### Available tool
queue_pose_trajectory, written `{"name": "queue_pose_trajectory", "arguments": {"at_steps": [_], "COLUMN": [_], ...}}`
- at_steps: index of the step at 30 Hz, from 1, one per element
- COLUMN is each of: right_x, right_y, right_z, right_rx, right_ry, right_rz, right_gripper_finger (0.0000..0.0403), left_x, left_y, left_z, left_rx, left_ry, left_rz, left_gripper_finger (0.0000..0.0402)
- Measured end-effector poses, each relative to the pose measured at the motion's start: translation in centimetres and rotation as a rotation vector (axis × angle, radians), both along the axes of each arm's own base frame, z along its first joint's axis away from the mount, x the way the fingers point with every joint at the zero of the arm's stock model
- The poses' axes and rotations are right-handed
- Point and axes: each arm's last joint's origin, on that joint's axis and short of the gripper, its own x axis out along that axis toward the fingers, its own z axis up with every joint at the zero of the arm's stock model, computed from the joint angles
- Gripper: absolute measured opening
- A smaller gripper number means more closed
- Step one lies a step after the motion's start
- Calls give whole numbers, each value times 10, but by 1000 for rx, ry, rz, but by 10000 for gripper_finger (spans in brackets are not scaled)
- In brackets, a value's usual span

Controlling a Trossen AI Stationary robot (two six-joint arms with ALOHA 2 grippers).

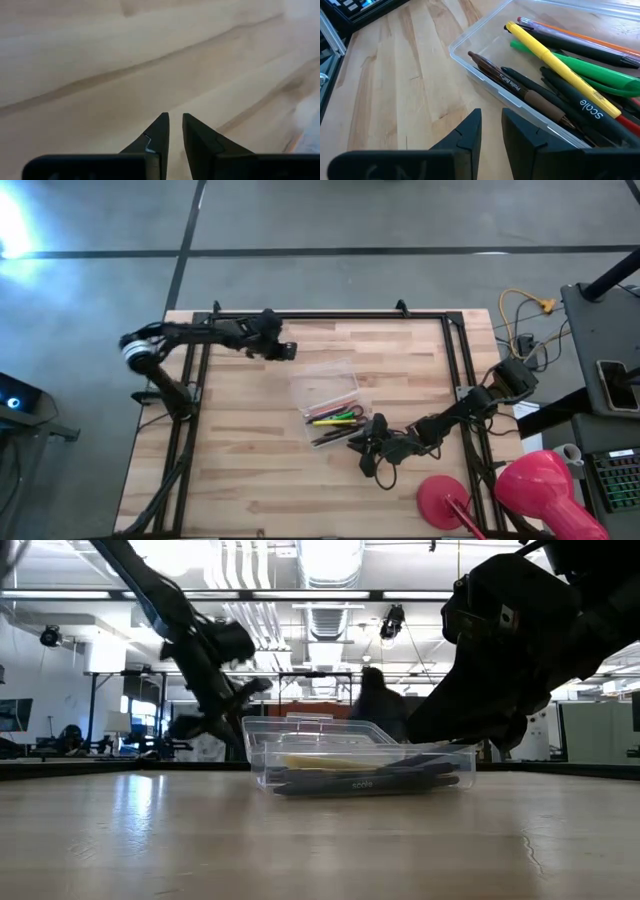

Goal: Pick & place school supplies into a supply box
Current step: Close the transparent supply box

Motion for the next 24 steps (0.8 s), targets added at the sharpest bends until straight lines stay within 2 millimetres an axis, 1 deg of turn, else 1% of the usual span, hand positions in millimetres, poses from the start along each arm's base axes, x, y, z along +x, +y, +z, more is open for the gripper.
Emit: {"name": "queue_pose_trajectory", "arguments": {"at_steps": [4,7,9,14,19,24], "right_x": [0,0,0,0,1,2], "right_y": [0,0,0,0,-1,-4], "right_z": [0,0,0,0,1,0], "right_rx": [0,0,0,23,279,513], "right_ry": [0,-1,0,-4,-43,-69], "right_rz": [0,0,0,-13,-167,-318], "right_gripper_finger": [68,68,68,68,68,68], "left_x": [17,33,42,57,71,85], "left_y": [8,11,11,12,13,6], "left_z": [-21,-30,-32,-18,2,22], "left_rx": [-86,-119,-119,-65,-74,-128], "left_ry": [9,-10,-17,-72,-188,-315], "left_rz": [-134,-229,-269,-365,-462,-579], "left_gripper_finger": [38,38,38,38,38,38]}}
